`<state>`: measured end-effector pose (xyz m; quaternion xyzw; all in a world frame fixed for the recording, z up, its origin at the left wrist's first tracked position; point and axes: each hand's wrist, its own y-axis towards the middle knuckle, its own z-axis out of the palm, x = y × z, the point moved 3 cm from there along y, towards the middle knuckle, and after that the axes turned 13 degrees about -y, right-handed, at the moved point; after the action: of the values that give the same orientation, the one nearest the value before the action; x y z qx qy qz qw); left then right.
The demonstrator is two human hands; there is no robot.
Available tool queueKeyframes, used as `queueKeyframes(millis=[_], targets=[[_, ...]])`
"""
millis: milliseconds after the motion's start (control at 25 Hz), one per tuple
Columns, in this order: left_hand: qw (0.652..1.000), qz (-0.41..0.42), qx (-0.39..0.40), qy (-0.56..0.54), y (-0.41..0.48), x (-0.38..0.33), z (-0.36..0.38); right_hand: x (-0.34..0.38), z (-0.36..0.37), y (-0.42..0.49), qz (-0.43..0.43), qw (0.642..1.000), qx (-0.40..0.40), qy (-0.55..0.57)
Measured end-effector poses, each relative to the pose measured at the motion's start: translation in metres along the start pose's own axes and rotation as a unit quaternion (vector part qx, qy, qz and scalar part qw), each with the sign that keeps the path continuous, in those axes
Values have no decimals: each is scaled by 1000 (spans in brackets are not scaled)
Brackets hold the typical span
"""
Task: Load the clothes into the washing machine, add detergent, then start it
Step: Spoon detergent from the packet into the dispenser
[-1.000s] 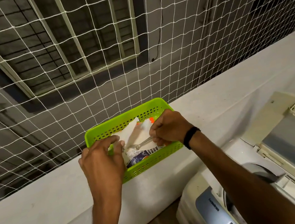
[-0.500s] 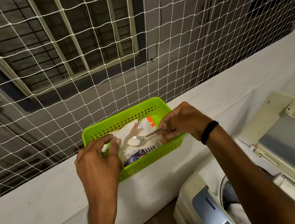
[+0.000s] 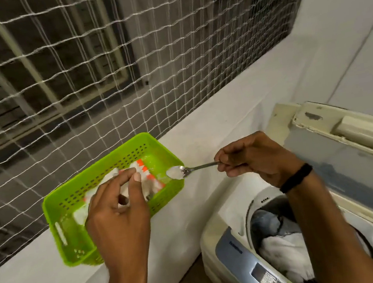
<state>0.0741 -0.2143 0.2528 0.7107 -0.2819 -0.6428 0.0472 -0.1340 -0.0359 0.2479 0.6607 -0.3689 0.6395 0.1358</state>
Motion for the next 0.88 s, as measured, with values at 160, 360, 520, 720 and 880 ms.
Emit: queueKeyframes(millis=[160, 360, 520, 720, 880], targets=[[994, 49, 102, -13, -25, -9, 58, -39, -56, -43, 34, 989, -146, 22], [963, 26, 264, -44, -67, 6, 146, -117, -121, -96, 100, 943, -308, 76], [912, -40, 408, -22, -122, 47, 230, -191, -163, -130, 164, 885, -418, 126], [799, -165, 577, 30, -209, 100, 321, -287, -194, -147, 258, 824, -504, 16], [730, -182, 655, 69, -262, 125, 369, -324, -186, -135, 338, 774, -530, -79]])
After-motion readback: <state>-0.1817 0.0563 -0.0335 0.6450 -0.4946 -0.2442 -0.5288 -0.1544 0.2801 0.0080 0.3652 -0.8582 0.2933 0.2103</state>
